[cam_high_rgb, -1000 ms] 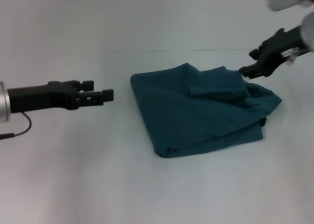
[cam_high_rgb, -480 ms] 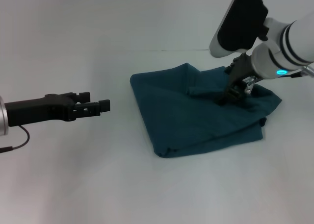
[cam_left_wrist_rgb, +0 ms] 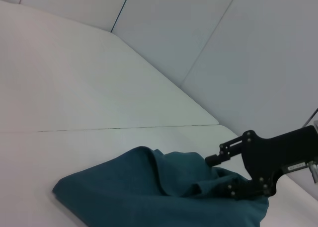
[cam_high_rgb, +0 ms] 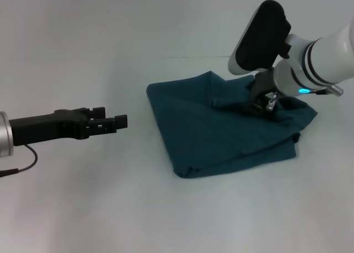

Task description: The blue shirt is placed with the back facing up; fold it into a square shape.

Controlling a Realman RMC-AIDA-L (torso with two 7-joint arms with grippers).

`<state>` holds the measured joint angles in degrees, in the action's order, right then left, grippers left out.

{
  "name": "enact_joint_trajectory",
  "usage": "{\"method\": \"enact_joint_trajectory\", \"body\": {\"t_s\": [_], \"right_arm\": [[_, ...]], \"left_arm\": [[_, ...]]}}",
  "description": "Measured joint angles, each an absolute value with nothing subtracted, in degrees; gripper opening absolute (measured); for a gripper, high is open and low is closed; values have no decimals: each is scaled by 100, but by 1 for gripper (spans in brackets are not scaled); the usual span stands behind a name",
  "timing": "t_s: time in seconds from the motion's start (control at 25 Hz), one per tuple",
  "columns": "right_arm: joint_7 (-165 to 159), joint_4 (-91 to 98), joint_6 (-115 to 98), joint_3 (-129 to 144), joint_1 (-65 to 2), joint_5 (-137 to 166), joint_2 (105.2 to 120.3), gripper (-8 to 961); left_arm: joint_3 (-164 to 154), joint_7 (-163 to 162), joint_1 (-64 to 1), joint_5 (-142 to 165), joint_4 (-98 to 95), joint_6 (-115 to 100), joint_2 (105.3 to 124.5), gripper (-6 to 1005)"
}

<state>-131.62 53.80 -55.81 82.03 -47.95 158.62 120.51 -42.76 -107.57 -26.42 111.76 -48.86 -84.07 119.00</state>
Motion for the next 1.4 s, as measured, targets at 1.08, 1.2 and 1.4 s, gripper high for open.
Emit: {"method": "enact_joint_trajectory", "body": {"t_s": [1.08, 1.2, 1.4], "right_arm": [[-12992, 5174, -5428, 6734, -4759, 15146, 11979, 3], [-13037, 5163, -5213, 6348, -4755, 15146, 11979, 3], [-13442, 5025, -4784, 6251, -4792, 15223, 11964, 4]], "left_arm": [[-4272, -10699, -2637, 11153, -4798, -8208, 11940, 889], [-4283, -10658, -2636, 11153, -4798, -8211, 11959, 886], [-4281, -10635, -2647, 11157, -4798, -8225, 11979, 883]]}}
